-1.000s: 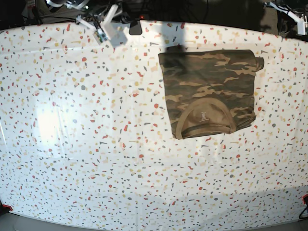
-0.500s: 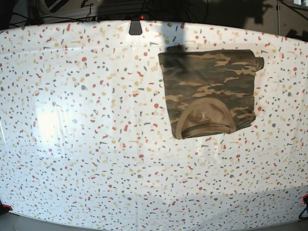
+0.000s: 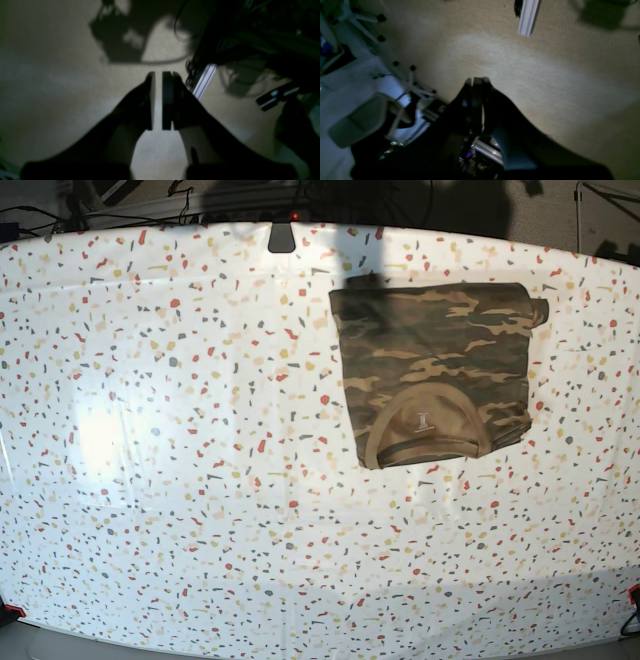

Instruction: Fold the T-shirt properly

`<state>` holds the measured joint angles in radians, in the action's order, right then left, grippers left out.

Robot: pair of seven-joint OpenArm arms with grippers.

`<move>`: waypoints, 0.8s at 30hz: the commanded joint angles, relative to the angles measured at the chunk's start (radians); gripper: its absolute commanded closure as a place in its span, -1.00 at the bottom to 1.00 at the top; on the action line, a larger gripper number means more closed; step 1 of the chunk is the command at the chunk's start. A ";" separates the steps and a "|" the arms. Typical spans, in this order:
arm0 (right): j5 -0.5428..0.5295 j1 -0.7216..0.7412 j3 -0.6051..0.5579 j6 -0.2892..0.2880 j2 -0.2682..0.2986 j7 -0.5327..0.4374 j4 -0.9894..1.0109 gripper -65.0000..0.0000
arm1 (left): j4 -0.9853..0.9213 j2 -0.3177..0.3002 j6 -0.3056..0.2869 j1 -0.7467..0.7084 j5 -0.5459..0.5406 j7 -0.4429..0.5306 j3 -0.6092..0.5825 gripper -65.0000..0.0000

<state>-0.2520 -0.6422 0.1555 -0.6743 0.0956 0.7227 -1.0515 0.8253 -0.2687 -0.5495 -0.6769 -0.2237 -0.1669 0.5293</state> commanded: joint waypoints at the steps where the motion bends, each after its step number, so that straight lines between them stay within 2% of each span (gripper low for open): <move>1: 0.018 0.013 0.002 0.001 0.021 -0.005 0.050 1.00 | -0.024 -0.008 -0.001 0.001 0.024 0.005 -0.002 0.85; 3: 0.018 0.074 0.002 0.001 0.045 -0.063 0.159 1.00 | -0.081 -0.004 0.000 0.043 0.071 0.008 -0.030 0.85; 6: 0.017 0.158 0.002 0.001 0.071 -0.140 0.286 1.00 | -0.157 0.011 0.020 0.106 0.078 0.007 -0.093 0.85; 13: 0.018 0.285 0.001 0.001 0.073 -0.174 0.417 1.00 | -0.317 0.100 0.251 0.270 0.145 0.025 -0.282 0.85; 18: 0.098 0.310 0.001 0.003 0.068 -0.262 0.425 1.00 | -0.407 0.150 0.314 0.370 0.145 0.041 -0.337 0.85; 19: 0.101 0.312 0.002 0.011 0.069 -0.288 0.425 1.00 | -0.422 0.158 0.343 0.389 0.144 0.040 -0.337 0.85; 21: 0.098 0.324 0.001 0.035 0.068 -0.282 0.426 1.00 | -0.451 0.170 0.417 0.424 0.143 0.024 -0.336 0.85; 24: 0.096 0.343 0.002 0.058 0.068 -0.233 0.426 1.00 | -0.491 0.174 0.434 0.464 0.145 0.000 -0.337 0.85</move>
<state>-0.1516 -0.2962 0.1566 -0.6090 0.1589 0.4873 -0.6216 0.3336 -0.0937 -0.1127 -0.2035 -0.0784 -0.1631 0.1917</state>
